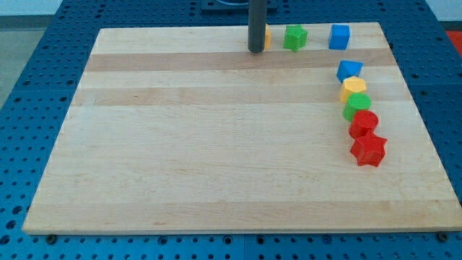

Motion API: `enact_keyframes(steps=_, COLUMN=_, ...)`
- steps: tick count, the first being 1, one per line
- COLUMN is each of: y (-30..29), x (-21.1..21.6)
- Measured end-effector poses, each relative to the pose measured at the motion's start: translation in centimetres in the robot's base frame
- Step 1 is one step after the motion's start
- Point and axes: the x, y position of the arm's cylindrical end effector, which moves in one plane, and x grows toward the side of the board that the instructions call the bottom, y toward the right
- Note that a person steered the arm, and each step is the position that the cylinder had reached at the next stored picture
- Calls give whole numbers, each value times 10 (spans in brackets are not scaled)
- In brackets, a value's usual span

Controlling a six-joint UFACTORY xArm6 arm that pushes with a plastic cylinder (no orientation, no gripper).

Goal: Slide the blue cube left a bit

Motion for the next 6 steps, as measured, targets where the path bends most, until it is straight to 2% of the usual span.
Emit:
enact_keyframes(steps=1, y=-9, x=54)
enact_keyframes(steps=2, y=32, x=52)
enact_keyframes(steps=3, y=96, x=-2)
enact_keyframes(steps=4, y=180, x=-2)
enact_keyframes(steps=6, y=214, x=45)
